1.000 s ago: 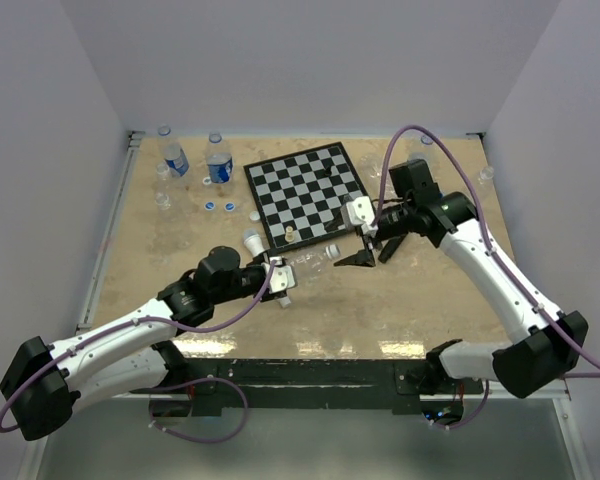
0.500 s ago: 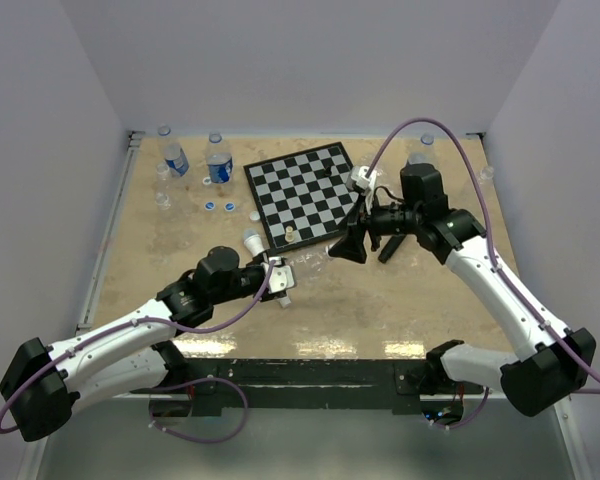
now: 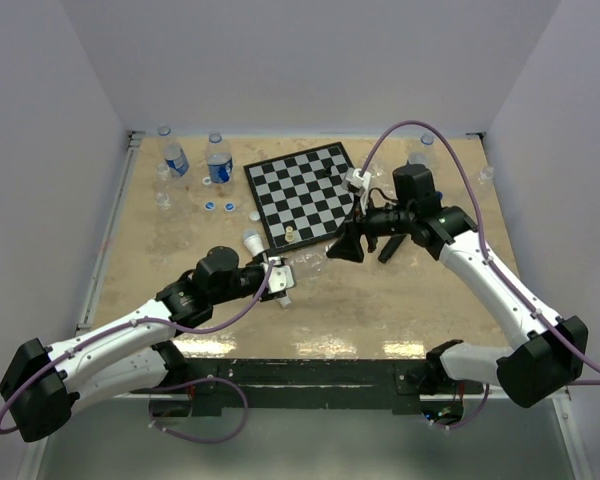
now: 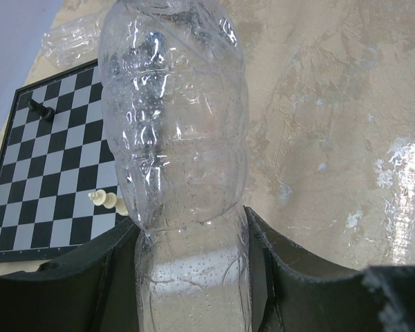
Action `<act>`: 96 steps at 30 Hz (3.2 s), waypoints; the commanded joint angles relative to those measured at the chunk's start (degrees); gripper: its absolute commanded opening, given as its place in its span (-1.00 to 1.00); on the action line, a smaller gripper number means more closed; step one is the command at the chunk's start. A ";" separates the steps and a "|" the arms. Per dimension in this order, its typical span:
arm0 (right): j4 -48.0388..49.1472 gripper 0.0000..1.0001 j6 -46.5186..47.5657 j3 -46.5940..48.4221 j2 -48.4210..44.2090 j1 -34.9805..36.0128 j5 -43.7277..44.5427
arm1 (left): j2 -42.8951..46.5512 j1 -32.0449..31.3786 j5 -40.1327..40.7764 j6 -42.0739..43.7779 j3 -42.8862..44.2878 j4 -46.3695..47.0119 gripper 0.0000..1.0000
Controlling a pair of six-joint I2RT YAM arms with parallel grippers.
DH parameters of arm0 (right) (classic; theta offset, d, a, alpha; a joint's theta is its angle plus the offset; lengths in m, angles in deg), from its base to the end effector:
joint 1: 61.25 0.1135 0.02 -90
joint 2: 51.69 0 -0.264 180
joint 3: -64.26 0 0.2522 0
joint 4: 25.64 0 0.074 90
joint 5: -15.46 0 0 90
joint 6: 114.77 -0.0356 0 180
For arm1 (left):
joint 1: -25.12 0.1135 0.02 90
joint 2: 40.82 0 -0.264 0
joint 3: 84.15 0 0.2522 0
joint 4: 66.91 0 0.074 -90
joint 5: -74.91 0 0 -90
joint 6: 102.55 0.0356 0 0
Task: Unscrew the bottle caps
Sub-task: Unscrew the bottle cap from the plastic bottle.
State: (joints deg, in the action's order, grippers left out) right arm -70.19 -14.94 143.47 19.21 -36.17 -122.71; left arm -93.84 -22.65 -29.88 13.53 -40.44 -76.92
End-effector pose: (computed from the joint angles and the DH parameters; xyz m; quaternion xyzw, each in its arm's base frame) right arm 0.2261 0.1351 0.3416 -0.4203 0.7215 0.4155 0.3608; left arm 0.1360 -0.1634 0.2477 0.5455 0.6020 -0.2110 0.5436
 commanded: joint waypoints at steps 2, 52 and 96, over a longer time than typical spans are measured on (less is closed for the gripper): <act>-1.91 0.28 2.21 -0.06 -0.14 -0.03 -3.51 | 1.25 -0.13 -0.68 -0.69 1.25 3.19 -0.84; -3.89 0.60 25.24 0.04 -8.48 -0.73 -6.45 | 0.89 -0.13 -3.32 2.21 -0.51 4.25 -0.92; -33.29 -1.00 67.38 11.64 1.10 -0.56 -13.45 | 1.16 -0.22 -3.76 2.21 -0.25 4.16 -0.93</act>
State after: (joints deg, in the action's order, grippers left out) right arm -95.26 27.85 152.41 23.58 -36.81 -132.04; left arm -93.29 -22.92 -32.35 15.11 -41.29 -74.58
